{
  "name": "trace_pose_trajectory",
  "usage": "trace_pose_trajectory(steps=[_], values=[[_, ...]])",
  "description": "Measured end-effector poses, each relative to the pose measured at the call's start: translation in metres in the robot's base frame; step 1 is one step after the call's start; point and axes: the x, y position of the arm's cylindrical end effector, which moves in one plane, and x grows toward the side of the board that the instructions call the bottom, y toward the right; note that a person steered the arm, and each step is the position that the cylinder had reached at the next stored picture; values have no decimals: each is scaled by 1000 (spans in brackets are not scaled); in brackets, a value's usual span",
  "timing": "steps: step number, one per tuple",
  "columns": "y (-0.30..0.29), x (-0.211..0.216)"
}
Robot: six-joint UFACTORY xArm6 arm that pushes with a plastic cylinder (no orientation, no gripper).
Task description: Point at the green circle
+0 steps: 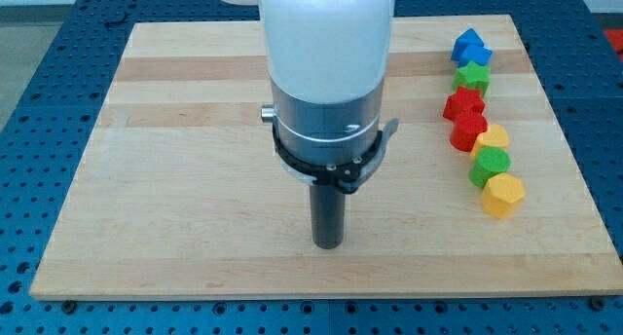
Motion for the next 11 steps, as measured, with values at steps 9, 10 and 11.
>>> trace_pose_trajectory(steps=[9,10,11], values=[[294,-42],[265,-76],[223,-103]])
